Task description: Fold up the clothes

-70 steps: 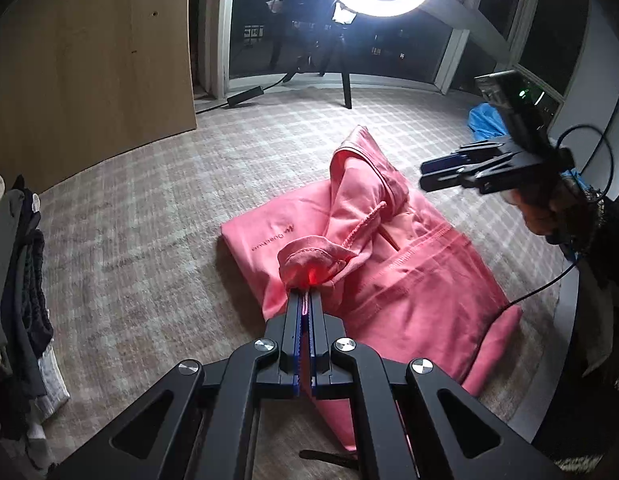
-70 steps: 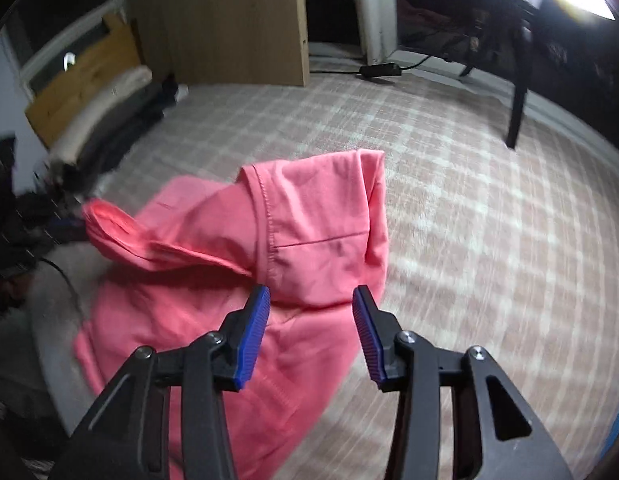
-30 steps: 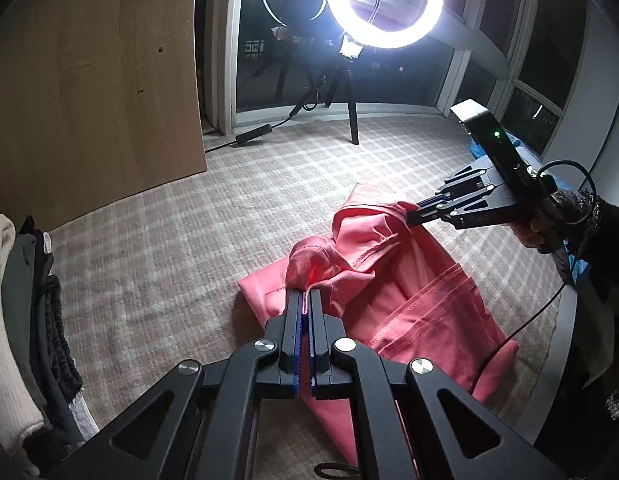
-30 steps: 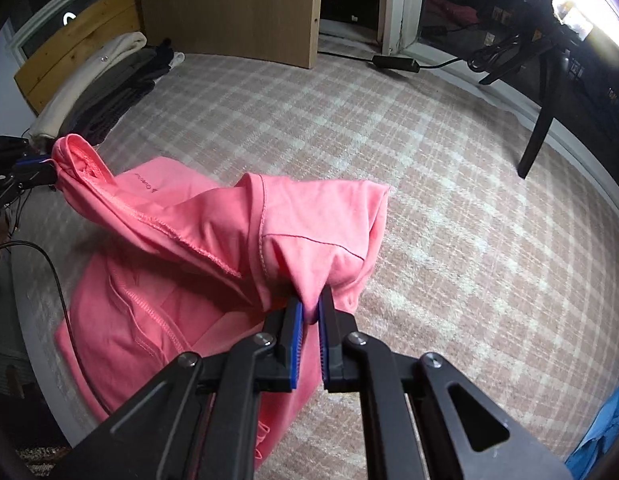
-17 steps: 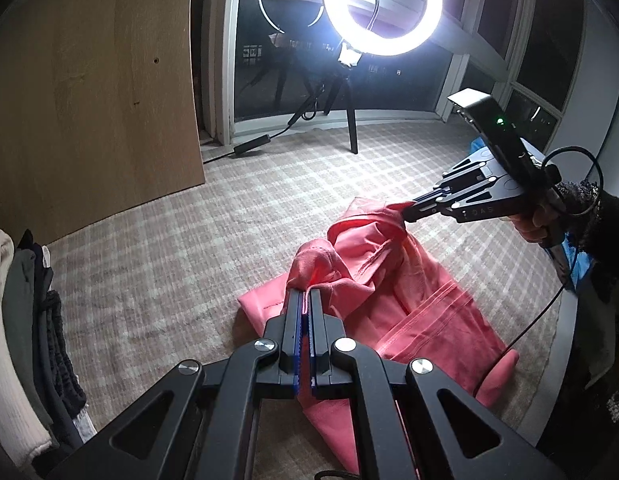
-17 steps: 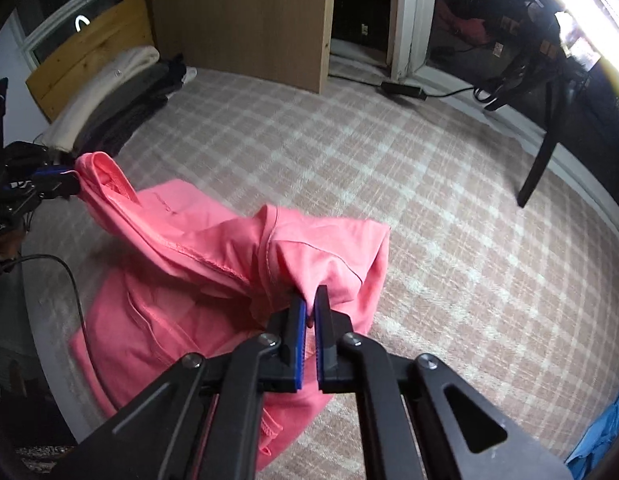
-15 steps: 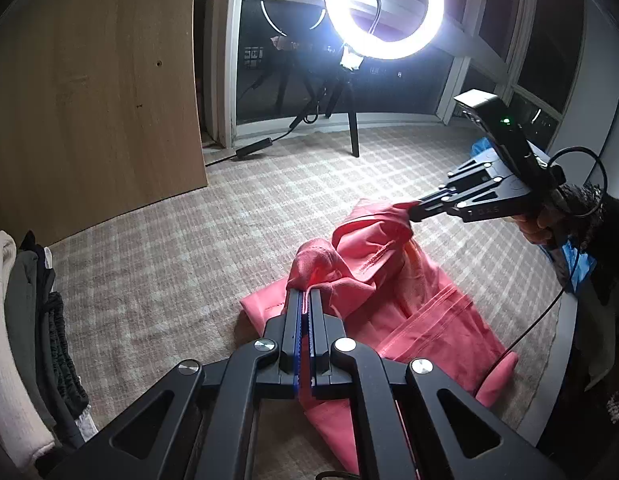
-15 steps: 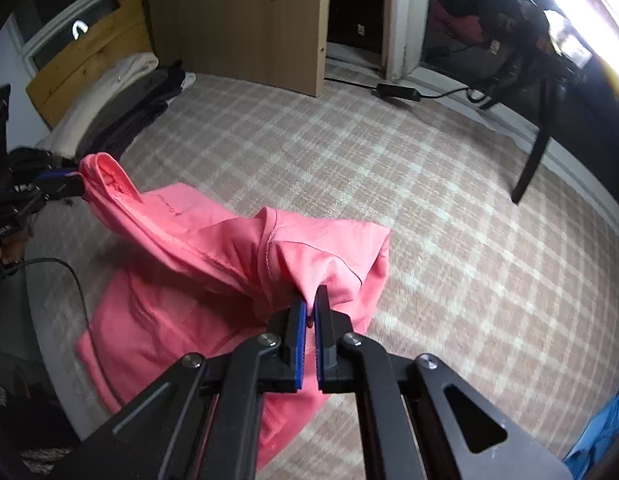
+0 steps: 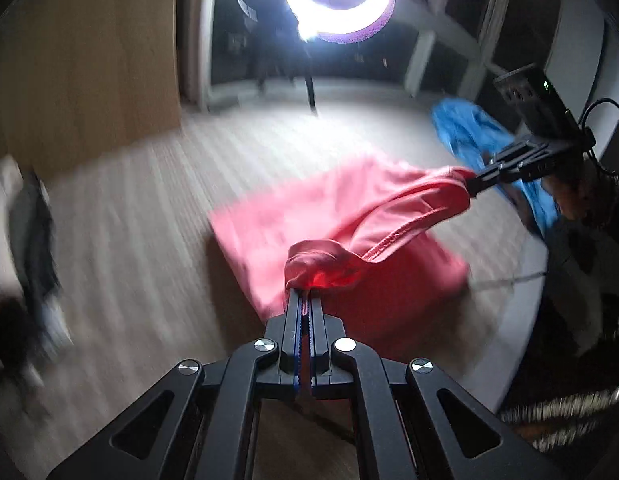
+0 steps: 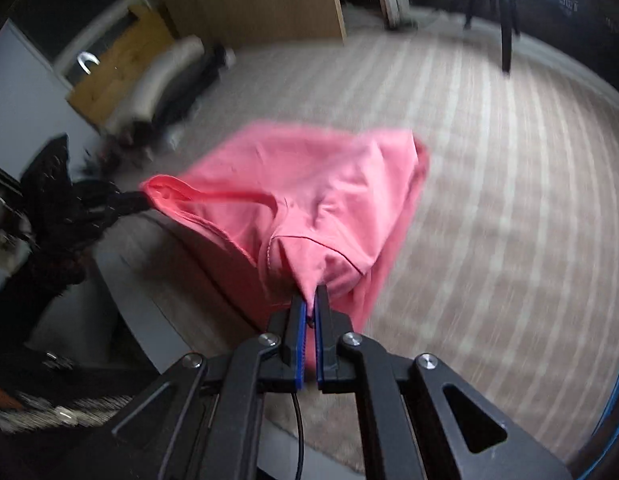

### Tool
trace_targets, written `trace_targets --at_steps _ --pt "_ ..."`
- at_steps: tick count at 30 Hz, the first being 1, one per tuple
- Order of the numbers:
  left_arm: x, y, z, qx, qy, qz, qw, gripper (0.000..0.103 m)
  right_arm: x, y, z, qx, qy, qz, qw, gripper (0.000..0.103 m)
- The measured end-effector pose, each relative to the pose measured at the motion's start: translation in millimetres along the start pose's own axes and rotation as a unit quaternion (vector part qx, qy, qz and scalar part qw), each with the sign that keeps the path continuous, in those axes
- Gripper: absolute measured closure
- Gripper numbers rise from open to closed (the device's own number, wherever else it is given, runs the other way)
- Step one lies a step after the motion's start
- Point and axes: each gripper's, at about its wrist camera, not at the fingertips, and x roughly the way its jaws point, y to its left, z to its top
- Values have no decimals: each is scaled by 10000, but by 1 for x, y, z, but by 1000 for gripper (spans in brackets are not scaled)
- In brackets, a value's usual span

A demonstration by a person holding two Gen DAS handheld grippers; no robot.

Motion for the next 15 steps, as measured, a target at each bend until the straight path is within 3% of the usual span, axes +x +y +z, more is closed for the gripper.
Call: trace_targets --at_steps 2,7,10,12,15 --pt "2 2 -6 -136 29 -31 9999 101 16 -6 -14 326 194 159 9992 99" --pt "-10 3 1 -145 -173 -57 9997 101 2 -9 -25 646 14 359 9973 99" --pt "-4 -5 -11 81 193 -90 9997 97 4 1 -32 361 298 98 9989 98" --pt "-2 -12 -22 193 463 -176 9986 87 14 6 -40 154 674 -197 9974 97" --pt "-16 -14 -31 275 617 -161 9976 86 11 4 -52 317 837 -325 9955 93"
